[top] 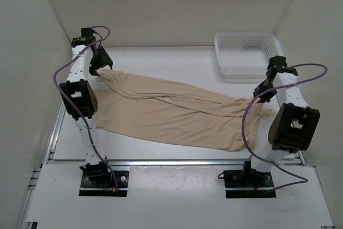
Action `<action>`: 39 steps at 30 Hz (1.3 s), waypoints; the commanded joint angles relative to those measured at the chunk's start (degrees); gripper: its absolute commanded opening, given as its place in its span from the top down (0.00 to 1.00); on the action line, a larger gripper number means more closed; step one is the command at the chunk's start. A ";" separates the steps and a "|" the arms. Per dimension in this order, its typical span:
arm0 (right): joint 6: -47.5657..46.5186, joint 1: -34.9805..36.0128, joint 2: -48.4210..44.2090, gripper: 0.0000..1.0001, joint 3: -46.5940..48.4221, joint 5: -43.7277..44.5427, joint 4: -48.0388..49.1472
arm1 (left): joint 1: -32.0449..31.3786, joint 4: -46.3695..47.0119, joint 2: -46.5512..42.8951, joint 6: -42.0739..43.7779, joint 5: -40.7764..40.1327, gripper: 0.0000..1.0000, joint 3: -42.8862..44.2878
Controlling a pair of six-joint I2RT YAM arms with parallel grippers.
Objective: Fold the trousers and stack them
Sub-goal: Flatten the trousers out
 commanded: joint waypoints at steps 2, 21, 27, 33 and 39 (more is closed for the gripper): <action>-3.19 -2.24 4.27 0.69 6.59 2.05 1.22 | -1.57 -2.14 5.84 0.03 0.64 0.17 8.74; -6.09 -5.23 25.89 0.50 18.39 4.52 0.42 | -1.57 -0.38 21.51 1.08 0.38 0.04 21.50; -6.62 -5.23 24.67 1.00 17.24 5.05 0.42 | -1.57 -0.38 21.25 1.61 0.12 0.90 19.93; -4.34 -5.23 18.00 1.00 16.71 8.03 0.95 | -1.57 1.98 12.21 1.61 -1.12 0.90 17.82; -3.81 -5.76 13.77 1.00 14.43 9.18 1.48 | 1.14 1.99 2.82 1.61 -0.59 0.90 14.05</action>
